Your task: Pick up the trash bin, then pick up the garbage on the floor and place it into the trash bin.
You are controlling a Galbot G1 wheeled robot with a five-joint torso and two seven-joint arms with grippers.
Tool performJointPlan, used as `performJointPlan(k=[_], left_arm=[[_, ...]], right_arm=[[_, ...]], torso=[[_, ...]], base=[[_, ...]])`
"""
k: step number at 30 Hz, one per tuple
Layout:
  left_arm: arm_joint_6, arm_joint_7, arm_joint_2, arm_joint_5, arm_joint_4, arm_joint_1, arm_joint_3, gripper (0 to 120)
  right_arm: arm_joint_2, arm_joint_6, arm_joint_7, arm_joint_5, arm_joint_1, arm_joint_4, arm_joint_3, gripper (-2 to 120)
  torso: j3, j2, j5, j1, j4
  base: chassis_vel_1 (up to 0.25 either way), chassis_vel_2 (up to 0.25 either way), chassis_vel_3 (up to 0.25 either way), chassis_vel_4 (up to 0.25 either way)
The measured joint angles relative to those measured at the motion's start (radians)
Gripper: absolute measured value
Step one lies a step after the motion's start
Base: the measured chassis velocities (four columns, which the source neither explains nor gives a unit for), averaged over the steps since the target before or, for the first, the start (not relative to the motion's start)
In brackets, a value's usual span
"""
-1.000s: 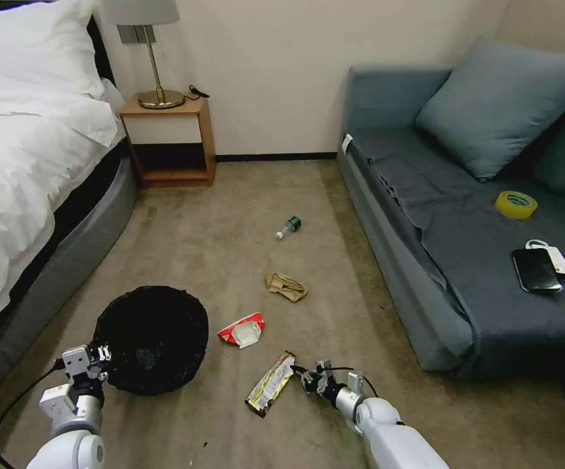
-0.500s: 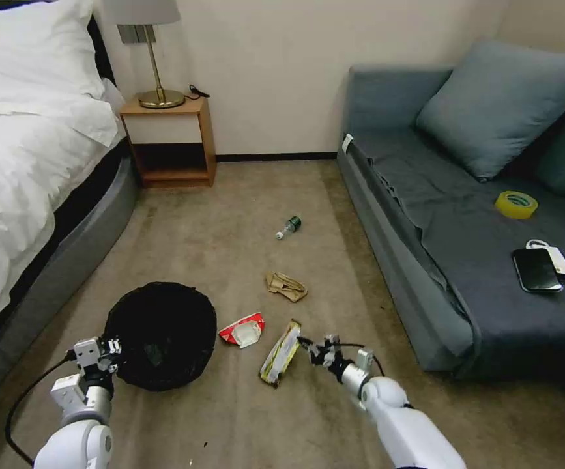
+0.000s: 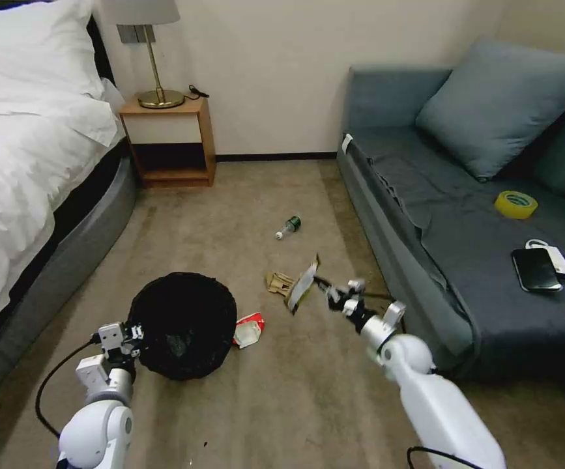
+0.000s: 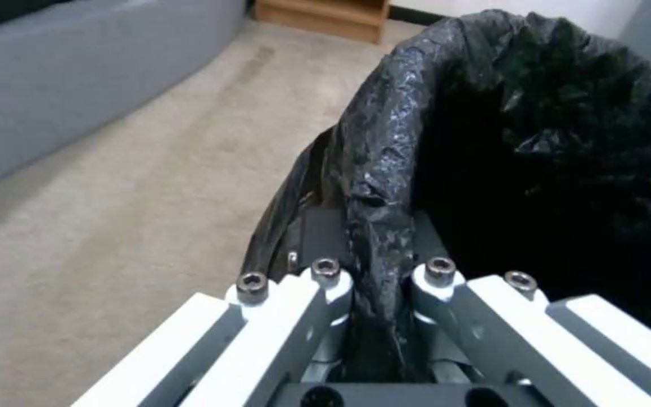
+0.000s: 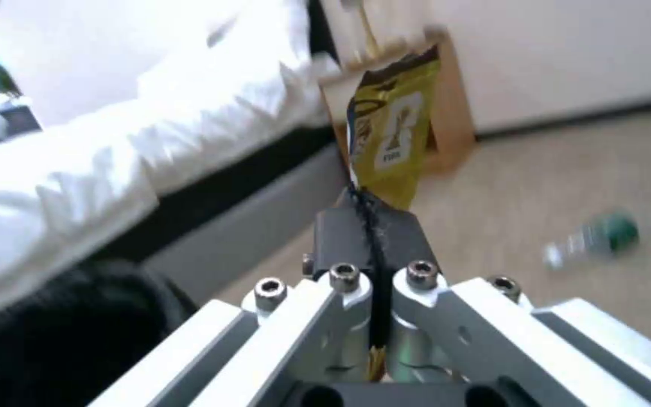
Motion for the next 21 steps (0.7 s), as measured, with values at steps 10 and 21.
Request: performJointPlan(k=[10, 21], left_arm=[[0.065, -0.086, 0.005, -0.119, 0.026, -0.080, 0.082, 4], [0.101, -0.127, -0.013, -0.140, -0.007, -0.108, 0.160, 4]], right_arm=[[-0.148, -0.052, 0.029, 0.115, 0.022, 0.253, -0.012, 0], [-0.261, -0.108, 0.082, 0.210, 0.034, 0.520, -0.085, 0]], torso=[[0.000, 0.000, 0.0001, 0.000, -0.0003], [0.000, 0.000, -0.0001, 0.000, -0.0001]], base=[[0.000, 0.000, 0.000, 0.000], [0.000, 0.000, 0.000, 0.000]])
